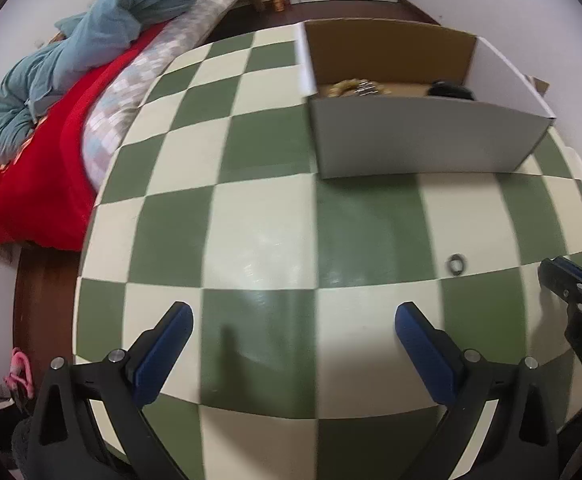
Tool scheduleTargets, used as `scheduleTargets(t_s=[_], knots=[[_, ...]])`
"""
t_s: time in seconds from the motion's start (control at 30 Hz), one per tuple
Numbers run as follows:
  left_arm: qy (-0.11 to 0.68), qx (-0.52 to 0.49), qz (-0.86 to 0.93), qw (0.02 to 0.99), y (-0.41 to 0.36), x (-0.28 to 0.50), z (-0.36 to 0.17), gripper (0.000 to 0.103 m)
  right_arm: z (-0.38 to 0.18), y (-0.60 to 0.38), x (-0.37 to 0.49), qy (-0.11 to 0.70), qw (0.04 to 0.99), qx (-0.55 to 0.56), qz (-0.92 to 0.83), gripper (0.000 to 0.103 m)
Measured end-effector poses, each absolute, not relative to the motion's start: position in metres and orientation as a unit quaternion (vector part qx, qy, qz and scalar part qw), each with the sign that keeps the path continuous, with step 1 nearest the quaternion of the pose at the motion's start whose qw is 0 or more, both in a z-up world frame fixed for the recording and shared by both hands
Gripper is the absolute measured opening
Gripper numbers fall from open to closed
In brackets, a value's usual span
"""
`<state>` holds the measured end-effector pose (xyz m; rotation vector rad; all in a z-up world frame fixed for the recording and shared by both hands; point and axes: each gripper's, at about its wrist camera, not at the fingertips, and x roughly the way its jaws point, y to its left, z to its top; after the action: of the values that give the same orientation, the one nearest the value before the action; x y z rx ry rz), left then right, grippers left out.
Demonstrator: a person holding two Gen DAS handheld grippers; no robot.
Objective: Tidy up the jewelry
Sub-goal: 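Close the right gripper on a small black ring on the table, then close the left gripper on the other black ring while the right gripper holds its ring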
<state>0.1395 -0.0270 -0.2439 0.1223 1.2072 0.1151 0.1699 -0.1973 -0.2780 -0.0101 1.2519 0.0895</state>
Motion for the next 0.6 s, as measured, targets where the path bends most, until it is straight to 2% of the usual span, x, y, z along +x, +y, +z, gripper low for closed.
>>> scheduleTargets(t_s=[0.27,0.4,0.57,0.6], knots=[[0.568,0.043,-0.018,0.821,-0.073,0.153,-0.243,0.103,-0.278,-0.251,0.170,0.593,0.804,0.037,0.000,0.013],[0.573,0.058,-0.040,0.817,-0.095,0.161,-0.250,0.095,-0.278,-0.260,0.168,0.594,0.803,0.042,-0.007,0.013],[0.579,0.063,-0.060,0.811,-0.108,0.164,-0.257,0.059,-0.280,-0.267,0.168,0.595,0.802,0.052,-0.011,0.013],[0.578,0.062,-0.064,0.811,-0.109,0.164,-0.256,0.054,-0.280,-0.267,0.168,0.595,0.802,0.051,-0.012,0.013]])
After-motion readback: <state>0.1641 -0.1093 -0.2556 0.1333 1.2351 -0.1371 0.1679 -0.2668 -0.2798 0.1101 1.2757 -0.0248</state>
